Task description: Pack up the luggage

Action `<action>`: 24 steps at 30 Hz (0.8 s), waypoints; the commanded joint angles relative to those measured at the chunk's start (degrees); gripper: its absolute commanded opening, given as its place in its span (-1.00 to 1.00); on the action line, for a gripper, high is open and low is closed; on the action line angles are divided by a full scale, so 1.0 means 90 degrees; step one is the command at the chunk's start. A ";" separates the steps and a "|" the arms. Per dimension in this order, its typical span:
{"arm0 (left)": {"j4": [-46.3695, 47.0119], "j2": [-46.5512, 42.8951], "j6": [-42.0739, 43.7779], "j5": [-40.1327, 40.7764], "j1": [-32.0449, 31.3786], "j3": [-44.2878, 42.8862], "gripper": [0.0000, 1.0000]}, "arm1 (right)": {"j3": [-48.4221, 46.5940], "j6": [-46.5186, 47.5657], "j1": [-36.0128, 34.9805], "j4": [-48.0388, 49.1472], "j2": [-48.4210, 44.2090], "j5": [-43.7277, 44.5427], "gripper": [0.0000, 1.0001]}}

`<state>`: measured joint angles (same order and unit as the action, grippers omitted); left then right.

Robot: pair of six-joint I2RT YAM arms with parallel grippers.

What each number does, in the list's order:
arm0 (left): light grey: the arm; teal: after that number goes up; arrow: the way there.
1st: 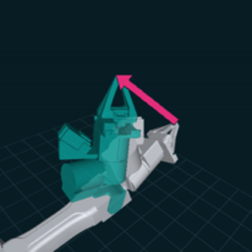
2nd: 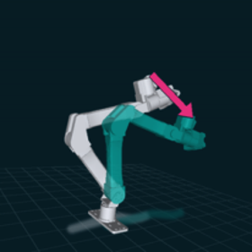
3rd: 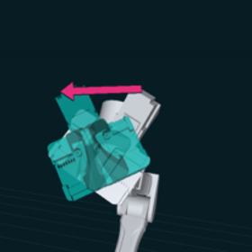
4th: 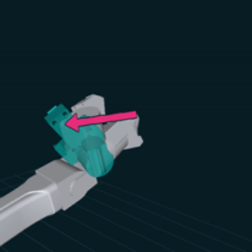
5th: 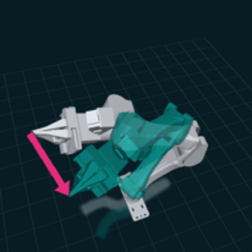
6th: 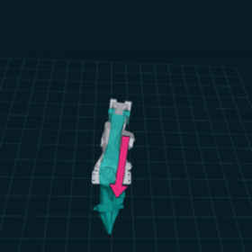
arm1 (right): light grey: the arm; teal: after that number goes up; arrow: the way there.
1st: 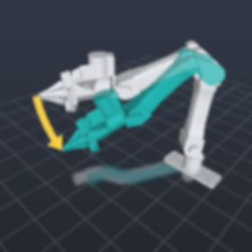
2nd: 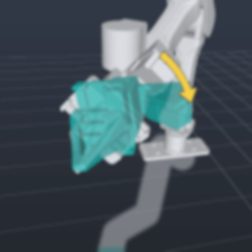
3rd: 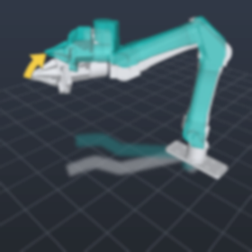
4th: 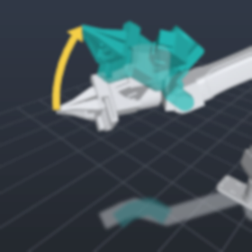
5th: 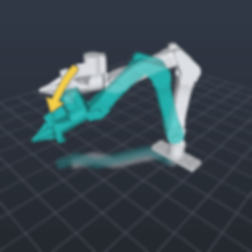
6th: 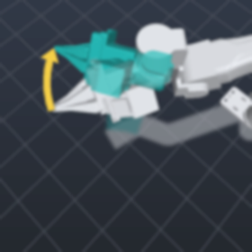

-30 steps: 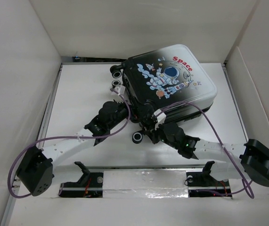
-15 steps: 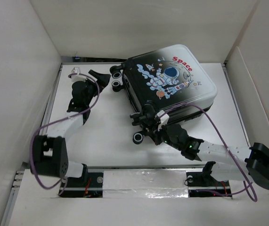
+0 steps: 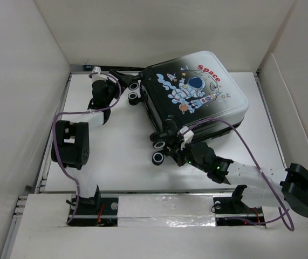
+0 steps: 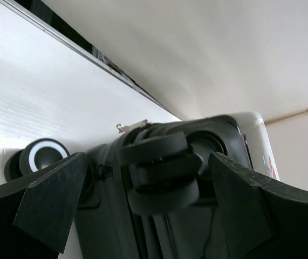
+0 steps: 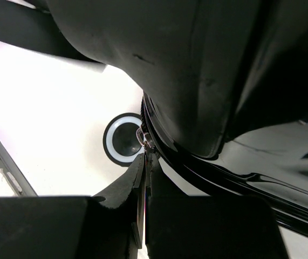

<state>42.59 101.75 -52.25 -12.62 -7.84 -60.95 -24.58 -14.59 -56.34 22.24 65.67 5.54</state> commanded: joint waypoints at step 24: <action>0.2300 0.1643 -0.2261 -0.0033 -0.0144 -0.1411 0.26 | -0.0023 -0.0137 -0.0108 0.0264 0.0047 -0.0655 -1.00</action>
<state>57.69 116.99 -70.59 -14.02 -8.38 -69.47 -24.58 -14.81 -56.31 23.62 66.83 4.89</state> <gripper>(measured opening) 0.638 0.023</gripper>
